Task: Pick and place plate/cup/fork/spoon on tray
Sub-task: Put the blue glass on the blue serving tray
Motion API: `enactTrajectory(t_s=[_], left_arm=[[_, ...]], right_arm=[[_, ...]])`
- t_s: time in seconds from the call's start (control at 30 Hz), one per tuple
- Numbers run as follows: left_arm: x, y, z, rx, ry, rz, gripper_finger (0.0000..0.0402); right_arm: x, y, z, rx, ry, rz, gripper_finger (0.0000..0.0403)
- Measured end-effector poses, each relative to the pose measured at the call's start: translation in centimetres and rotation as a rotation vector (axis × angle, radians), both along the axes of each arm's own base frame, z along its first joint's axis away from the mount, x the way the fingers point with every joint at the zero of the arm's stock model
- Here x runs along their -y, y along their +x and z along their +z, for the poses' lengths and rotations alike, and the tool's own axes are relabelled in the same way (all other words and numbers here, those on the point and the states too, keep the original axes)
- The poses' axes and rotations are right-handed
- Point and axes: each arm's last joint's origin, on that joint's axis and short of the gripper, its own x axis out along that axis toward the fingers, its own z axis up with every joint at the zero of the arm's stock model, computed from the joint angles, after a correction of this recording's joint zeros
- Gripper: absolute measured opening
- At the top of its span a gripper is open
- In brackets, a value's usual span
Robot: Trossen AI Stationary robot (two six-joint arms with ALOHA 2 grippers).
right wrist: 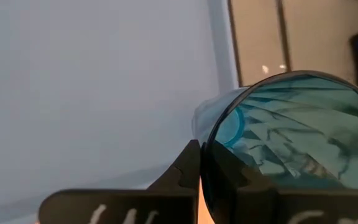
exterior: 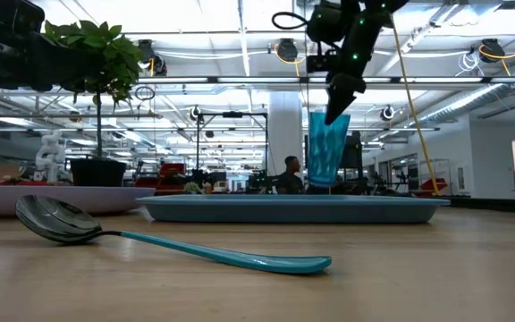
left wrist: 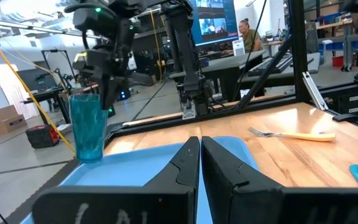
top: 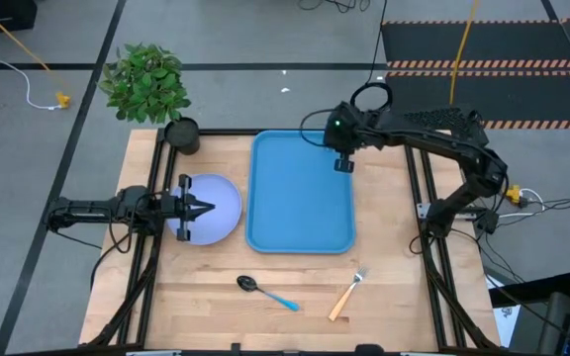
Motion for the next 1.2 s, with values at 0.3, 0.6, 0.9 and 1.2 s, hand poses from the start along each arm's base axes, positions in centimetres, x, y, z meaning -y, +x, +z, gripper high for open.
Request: enactTrajectory(t_s=[0.3,0.6,0.9,1.2], left_arm=[[0.0,0.0,0.0,-0.002,0.006,0.017,0.0021],[-0.1,0.0,0.0,-0.003,-0.002,0.051,0.0021],[-0.1,0.0,0.0,-0.001,-0.005,0.050,0.0021],[-0.1,0.0,0.0,0.001,-0.023,0.049,0.0021]], right_arm=[[2.4,-1.6,0.0,0.039,0.070,-0.040,0.0001],[3.2,-2.2,-0.1,0.091,0.144,-0.083,0.0000],[3.6,-1.9,-0.9,0.090,0.189,-0.157,0.0000],[4.5,-0.8,-2.6,0.076,0.187,-0.166,0.0026]])
